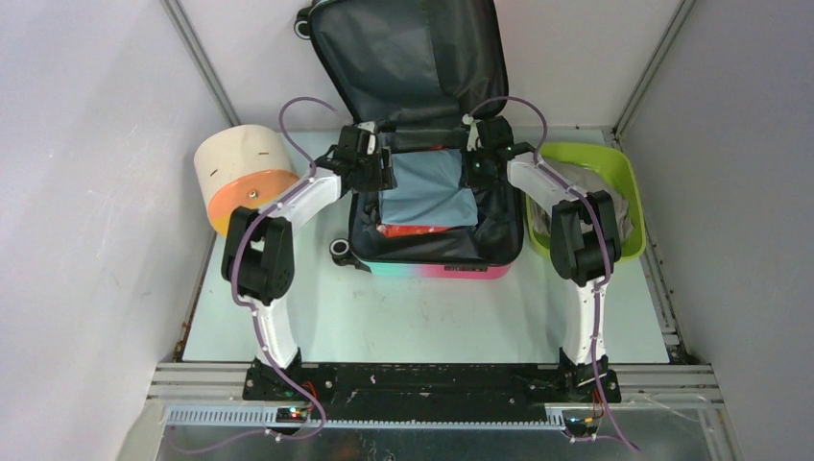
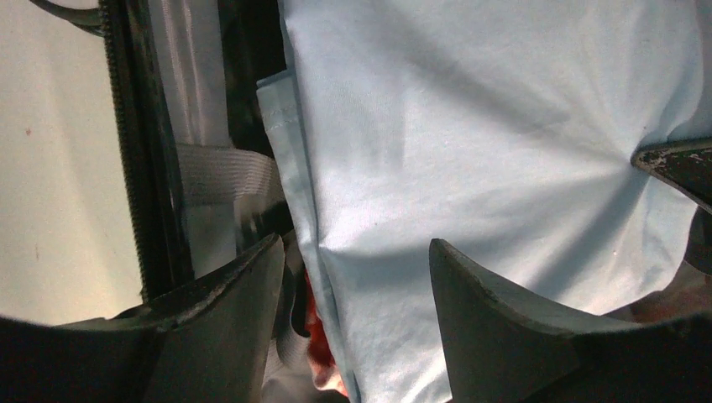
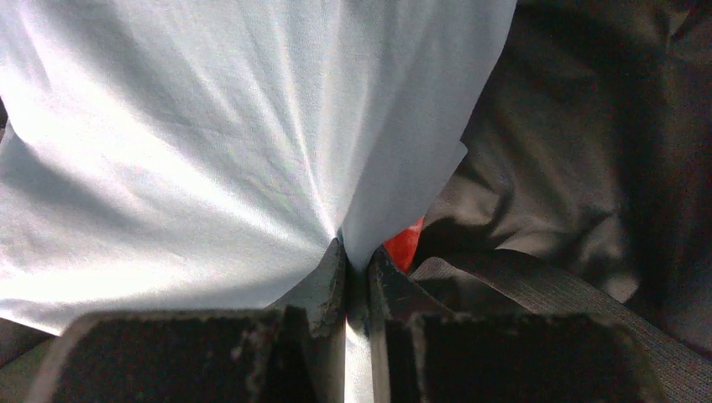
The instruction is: Open, take out, and arrange the luggage
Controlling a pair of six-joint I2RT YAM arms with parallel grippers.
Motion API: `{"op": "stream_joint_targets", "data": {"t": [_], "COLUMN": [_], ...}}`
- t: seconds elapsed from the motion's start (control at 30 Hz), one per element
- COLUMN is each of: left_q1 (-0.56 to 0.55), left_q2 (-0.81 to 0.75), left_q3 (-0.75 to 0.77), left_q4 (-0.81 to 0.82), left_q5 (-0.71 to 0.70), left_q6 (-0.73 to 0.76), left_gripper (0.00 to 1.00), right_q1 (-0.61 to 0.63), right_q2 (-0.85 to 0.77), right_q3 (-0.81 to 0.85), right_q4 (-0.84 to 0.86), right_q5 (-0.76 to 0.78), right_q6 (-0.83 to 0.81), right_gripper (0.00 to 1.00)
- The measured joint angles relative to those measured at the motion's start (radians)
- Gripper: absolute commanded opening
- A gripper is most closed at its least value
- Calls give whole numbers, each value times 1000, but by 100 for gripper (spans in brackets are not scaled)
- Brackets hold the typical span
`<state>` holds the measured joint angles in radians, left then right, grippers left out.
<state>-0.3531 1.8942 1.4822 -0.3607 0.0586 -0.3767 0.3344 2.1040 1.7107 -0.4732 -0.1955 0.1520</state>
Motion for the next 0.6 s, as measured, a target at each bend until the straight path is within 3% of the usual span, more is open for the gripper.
{"op": "stream_joint_targets", "data": {"t": [0.6], "left_q1": [-4], "left_q2": [100], "left_q3": [7], "left_q4": [53], "left_q5": [15], "left_q6": [-31], "left_gripper": [72], "right_q1": [0], "right_q2": [-13], "right_q3": [1], "right_q4": [-29], "right_q5": [9], "right_q6": [-8], "right_gripper": [6]}}
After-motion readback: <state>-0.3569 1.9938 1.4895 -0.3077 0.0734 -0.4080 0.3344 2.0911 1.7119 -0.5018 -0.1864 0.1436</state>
